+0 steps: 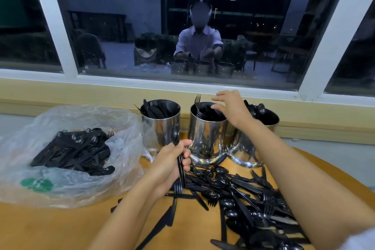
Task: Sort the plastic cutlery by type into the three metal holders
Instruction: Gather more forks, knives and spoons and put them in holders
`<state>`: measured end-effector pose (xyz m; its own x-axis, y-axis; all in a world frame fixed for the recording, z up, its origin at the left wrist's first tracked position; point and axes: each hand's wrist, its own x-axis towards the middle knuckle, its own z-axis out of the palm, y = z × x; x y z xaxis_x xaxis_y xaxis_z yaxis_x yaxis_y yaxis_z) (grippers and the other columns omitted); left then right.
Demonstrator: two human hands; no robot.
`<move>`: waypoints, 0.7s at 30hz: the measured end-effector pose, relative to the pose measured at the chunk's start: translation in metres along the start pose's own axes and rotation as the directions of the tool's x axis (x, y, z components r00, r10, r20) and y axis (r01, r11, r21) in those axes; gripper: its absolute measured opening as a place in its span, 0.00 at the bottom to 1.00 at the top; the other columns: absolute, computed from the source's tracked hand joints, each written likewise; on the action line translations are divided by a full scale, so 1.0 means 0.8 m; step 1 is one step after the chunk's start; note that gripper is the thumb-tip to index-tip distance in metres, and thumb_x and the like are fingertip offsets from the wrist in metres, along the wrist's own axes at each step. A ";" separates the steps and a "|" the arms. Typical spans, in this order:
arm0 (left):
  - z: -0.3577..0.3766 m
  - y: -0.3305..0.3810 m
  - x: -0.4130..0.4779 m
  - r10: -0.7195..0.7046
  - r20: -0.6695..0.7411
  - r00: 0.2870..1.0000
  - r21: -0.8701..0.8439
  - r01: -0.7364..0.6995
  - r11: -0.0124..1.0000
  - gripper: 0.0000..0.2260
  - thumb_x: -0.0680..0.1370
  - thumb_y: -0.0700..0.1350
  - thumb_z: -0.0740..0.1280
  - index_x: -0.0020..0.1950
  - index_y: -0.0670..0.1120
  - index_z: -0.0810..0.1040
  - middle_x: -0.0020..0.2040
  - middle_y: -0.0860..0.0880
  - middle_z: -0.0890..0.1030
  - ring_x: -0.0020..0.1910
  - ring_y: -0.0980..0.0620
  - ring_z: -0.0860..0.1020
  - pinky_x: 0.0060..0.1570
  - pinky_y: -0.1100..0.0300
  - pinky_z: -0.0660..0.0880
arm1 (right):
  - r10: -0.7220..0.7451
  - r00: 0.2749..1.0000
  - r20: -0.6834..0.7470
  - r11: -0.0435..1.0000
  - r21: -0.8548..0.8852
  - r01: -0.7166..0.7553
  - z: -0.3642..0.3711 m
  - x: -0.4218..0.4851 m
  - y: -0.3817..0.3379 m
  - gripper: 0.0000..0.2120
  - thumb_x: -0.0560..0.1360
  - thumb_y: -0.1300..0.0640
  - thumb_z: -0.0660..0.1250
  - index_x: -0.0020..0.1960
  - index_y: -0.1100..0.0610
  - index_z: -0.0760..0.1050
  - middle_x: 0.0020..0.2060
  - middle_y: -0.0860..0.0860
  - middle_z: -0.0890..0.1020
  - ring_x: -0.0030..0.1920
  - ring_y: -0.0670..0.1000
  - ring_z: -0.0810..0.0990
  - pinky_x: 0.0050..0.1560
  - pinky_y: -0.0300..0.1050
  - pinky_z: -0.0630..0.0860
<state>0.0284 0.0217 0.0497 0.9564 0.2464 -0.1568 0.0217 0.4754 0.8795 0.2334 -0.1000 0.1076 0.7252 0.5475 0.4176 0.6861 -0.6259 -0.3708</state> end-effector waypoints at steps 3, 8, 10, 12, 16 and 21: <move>0.010 -0.001 -0.004 -0.036 0.105 0.994 -0.057 0.042 0.997 0.10 0.84 0.41 0.56 0.61 0.40 0.74 0.33 0.49 0.69 0.28 0.55 0.67 0.28 0.64 0.67 | -0.032 0.997 -0.066 0.972 0.229 0.047 -0.007 -0.037 -0.025 0.15 0.79 0.56 0.65 0.65 0.57 0.77 0.61 0.52 0.80 0.58 0.46 0.72 0.61 0.37 0.65; 0.025 -0.007 -0.015 -0.204 0.382 0.901 -0.155 0.281 0.947 0.11 0.78 0.42 0.64 0.59 0.40 0.74 0.33 0.49 0.67 0.27 0.56 0.65 0.26 0.65 0.64 | -0.143 0.895 0.422 0.717 0.668 -0.200 -0.020 -0.100 -0.054 0.11 0.80 0.58 0.63 0.61 0.51 0.78 0.38 0.42 0.81 0.39 0.47 0.74 0.38 0.36 0.72; 0.030 -0.012 -0.019 -0.223 0.466 0.856 -0.212 0.353 0.911 0.09 0.78 0.41 0.64 0.56 0.40 0.75 0.33 0.49 0.67 0.27 0.56 0.66 0.26 0.65 0.66 | -0.162 0.893 0.420 0.663 0.716 -0.216 -0.017 -0.116 -0.052 0.09 0.79 0.60 0.65 0.57 0.53 0.79 0.37 0.47 0.81 0.36 0.46 0.75 0.38 0.36 0.72; 0.037 -0.018 -0.019 -0.197 0.384 0.902 -0.144 0.270 0.952 0.07 0.81 0.41 0.61 0.56 0.40 0.75 0.35 0.48 0.71 0.29 0.55 0.68 0.29 0.64 0.69 | -0.080 0.936 0.344 0.611 0.758 -0.227 -0.014 -0.126 -0.048 0.07 0.78 0.62 0.66 0.54 0.57 0.79 0.36 0.47 0.81 0.31 0.43 0.75 0.34 0.34 0.72; 0.056 -0.034 -0.013 0.073 0.099 0.992 0.447 -0.110 0.888 0.12 0.85 0.42 0.55 0.60 0.41 0.77 0.41 0.49 0.80 0.35 0.56 0.78 0.38 0.64 0.76 | -0.006 0.981 0.192 0.799 0.591 -0.111 -0.021 -0.139 -0.029 0.05 0.80 0.61 0.63 0.53 0.55 0.77 0.40 0.45 0.79 0.28 0.40 0.71 0.32 0.32 0.69; 0.079 -0.050 -0.001 0.120 0.151 0.981 0.695 -0.192 0.692 0.12 0.85 0.47 0.57 0.67 0.54 0.68 0.55 0.54 0.79 0.50 0.57 0.79 0.52 0.61 0.77 | 0.069 0.981 -0.181 0.959 0.284 -0.015 -0.082 -0.111 0.017 0.05 0.81 0.60 0.61 0.52 0.58 0.75 0.39 0.46 0.77 0.38 0.43 0.74 0.40 0.36 0.68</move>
<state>0.0452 -0.0512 0.0431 0.9850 0.1711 0.0198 0.0339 -0.3056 0.9516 0.1748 -0.1935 0.1196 0.7482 0.3937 0.5340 0.6634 -0.4502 -0.5976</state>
